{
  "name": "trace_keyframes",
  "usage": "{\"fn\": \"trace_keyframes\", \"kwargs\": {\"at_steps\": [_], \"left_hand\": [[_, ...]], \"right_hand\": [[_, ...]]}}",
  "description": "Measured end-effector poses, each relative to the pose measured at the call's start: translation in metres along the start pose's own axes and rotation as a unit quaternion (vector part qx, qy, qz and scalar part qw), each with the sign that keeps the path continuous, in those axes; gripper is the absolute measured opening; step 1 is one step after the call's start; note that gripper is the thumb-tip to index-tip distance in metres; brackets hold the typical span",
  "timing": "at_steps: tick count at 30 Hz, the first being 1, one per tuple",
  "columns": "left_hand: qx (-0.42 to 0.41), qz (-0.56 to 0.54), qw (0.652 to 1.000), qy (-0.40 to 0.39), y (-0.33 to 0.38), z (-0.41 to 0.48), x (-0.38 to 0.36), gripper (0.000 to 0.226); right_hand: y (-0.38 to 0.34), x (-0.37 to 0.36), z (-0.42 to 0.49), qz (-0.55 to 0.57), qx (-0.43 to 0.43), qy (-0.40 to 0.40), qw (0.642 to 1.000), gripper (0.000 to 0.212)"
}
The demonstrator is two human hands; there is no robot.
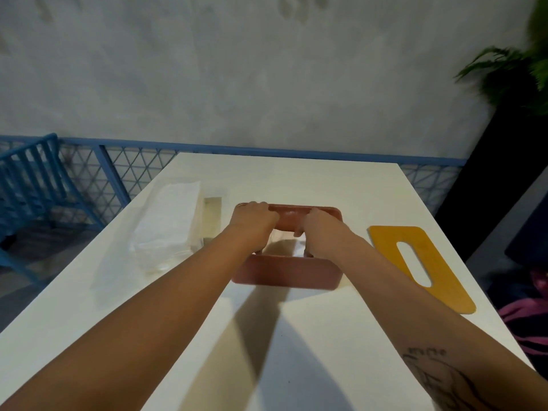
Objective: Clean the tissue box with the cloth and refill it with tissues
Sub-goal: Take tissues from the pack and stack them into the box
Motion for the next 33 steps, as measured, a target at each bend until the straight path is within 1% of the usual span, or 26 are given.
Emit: {"fn": "trace_keyframes", "kwargs": {"at_steps": [3,5,9,13,19,23,25,26,27,29,30,32,33], "left_hand": [[-0.015,-0.035,0.996,-0.076,0.004,0.004,-0.019,0.035],[-0.013,-0.065,0.991,-0.118,0.004,0.006,-0.029,0.033],[0.006,-0.122,0.980,-0.158,0.002,0.008,-0.032,0.034],[-0.001,-0.122,0.978,-0.169,0.003,0.008,-0.033,0.045],[0.011,-0.133,0.973,-0.187,0.002,0.008,-0.035,0.044],[0.015,-0.149,0.971,-0.186,0.003,0.000,-0.029,0.039],[0.020,-0.171,0.973,-0.156,-0.001,-0.007,-0.025,0.040],[0.027,-0.188,0.975,-0.117,-0.005,-0.010,-0.021,0.040],[0.037,-0.206,0.976,-0.064,-0.010,-0.015,-0.013,0.038],[0.071,-0.246,0.966,0.048,-0.023,-0.031,0.006,0.030],[0.094,-0.265,0.955,0.094,-0.031,-0.043,0.015,0.027],[0.133,-0.298,0.931,0.164,-0.044,-0.073,0.026,0.024],[0.147,-0.308,0.921,0.189,-0.048,-0.087,0.029,0.023]], "right_hand": [[-0.001,-0.010,0.002,-0.012,0.014,-0.073,0.997,0.033],[-0.001,-0.010,0.001,-0.039,0.024,-0.094,0.995,0.033],[0.002,-0.011,0.003,-0.034,0.014,-0.117,0.992,0.034],[0.004,-0.018,0.010,-0.031,-0.002,-0.120,0.992,0.035],[0.002,-0.023,0.015,-0.034,-0.010,-0.122,0.992,0.040],[0.003,-0.020,0.008,-0.016,0.006,-0.126,0.992,0.036],[0.006,-0.019,0.005,-0.012,0.010,-0.136,0.991,0.024],[0.006,-0.017,0.003,-0.011,0.013,-0.129,0.991,0.018],[0.005,-0.013,0.001,-0.002,0.017,-0.110,0.994,0.020],[-0.002,-0.003,-0.003,0.045,0.033,-0.034,0.998,0.030],[-0.008,0.004,-0.008,0.077,0.040,0.014,0.996,0.030],[-0.026,0.015,-0.022,0.118,0.062,0.104,0.986,0.024],[-0.034,0.018,-0.029,0.119,0.075,0.135,0.981,0.022]]}}
Point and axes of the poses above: each hand's wrist, its own z-axis towards the middle knuckle, its own x-axis out of the back of the hand, y = z × x, the point moved 7 cm from there along z, towards the middle knuckle, and after that the axes turned 7 degrees about z, right-handed, at the moved point
